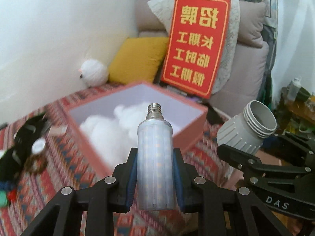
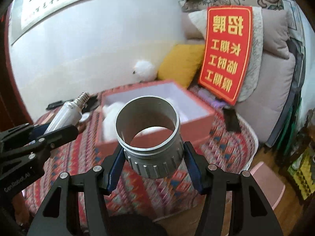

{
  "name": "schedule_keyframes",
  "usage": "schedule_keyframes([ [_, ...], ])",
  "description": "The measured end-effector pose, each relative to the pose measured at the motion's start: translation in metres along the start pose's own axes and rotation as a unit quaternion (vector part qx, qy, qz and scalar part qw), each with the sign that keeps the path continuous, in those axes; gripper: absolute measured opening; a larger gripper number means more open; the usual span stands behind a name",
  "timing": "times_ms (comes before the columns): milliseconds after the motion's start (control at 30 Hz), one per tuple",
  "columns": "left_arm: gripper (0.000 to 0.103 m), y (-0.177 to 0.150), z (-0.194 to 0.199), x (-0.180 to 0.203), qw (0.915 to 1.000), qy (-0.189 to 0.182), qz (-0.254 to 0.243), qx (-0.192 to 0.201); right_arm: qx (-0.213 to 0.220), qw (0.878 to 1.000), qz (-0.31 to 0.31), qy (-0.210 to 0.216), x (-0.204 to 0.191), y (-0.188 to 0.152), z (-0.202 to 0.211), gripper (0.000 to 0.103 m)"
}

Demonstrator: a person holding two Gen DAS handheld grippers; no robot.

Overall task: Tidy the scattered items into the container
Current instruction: 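Carry the cup and bottle to the pink box and release both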

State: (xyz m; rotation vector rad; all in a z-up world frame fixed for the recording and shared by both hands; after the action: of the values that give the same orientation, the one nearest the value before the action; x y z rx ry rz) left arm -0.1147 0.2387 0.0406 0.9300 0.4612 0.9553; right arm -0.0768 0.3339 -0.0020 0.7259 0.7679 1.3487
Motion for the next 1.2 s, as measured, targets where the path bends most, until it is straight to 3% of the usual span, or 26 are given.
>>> schedule_keyframes([
  [233, 0.027, 0.083, -0.076, -0.017, 0.9999, 0.003, -0.009, 0.010, 0.019, 1.000, 0.004, -0.010, 0.017, 0.070, -0.059, 0.061],
  [433, 0.030, 0.125, -0.159, -0.040, 0.9999, -0.003, -0.003, -0.010, -0.008, 0.999, 0.001, -0.034, 0.047, 0.099, -0.141, 0.063],
  [467, 0.043, 0.129, -0.172, -0.043, 0.9998, -0.006, -0.002, -0.017, -0.017, 0.999, -0.001, -0.041, 0.052, 0.101, -0.154, 0.066],
  [500, 0.069, 0.131, -0.179, -0.047, 0.9999, -0.001, -0.001, -0.016, -0.023, 0.999, -0.004, -0.049, 0.057, 0.101, -0.164, 0.079],
  [567, 0.086, 0.135, -0.191, -0.055, 0.9999, 0.010, 0.001, -0.013, -0.021, 0.998, -0.012, -0.066, 0.065, 0.103, -0.175, 0.089],
  [733, 0.087, 0.137, -0.176, -0.076, 0.9998, 0.020, 0.005, 0.004, -0.009, 0.997, -0.021, -0.079, 0.068, 0.105, -0.174, 0.090],
  [900, 0.088, 0.122, -0.135, -0.106, 0.9986, 0.040, 0.033, 0.012, 0.002, 0.997, -0.010, -0.072, 0.047, 0.095, -0.149, 0.090],
  [1100, 0.091, 0.069, -0.068, -0.144, 0.9942, 0.073, 0.077, 0.013, 0.029, 0.999, 0.018, -0.041, -0.019, 0.080, -0.092, 0.093],
  [1200, 0.091, 0.024, -0.032, -0.165, 0.9904, 0.096, 0.100, 0.003, 0.031, 0.999, 0.035, -0.014, -0.058, 0.066, -0.073, 0.094],
])
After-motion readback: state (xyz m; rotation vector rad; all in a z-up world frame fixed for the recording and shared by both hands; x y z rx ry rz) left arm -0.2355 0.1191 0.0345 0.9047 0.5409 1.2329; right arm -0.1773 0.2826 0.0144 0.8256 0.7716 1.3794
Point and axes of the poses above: each gripper's, at about its wrist camera, not at the fingertips, and z roughly against the way its jaws point, x to its right, y to its top, the point moved 8 cm from there along -z, roughly the way its jaws point, and after that the axes turned 2 degrees about z, right-handed, at the moved point
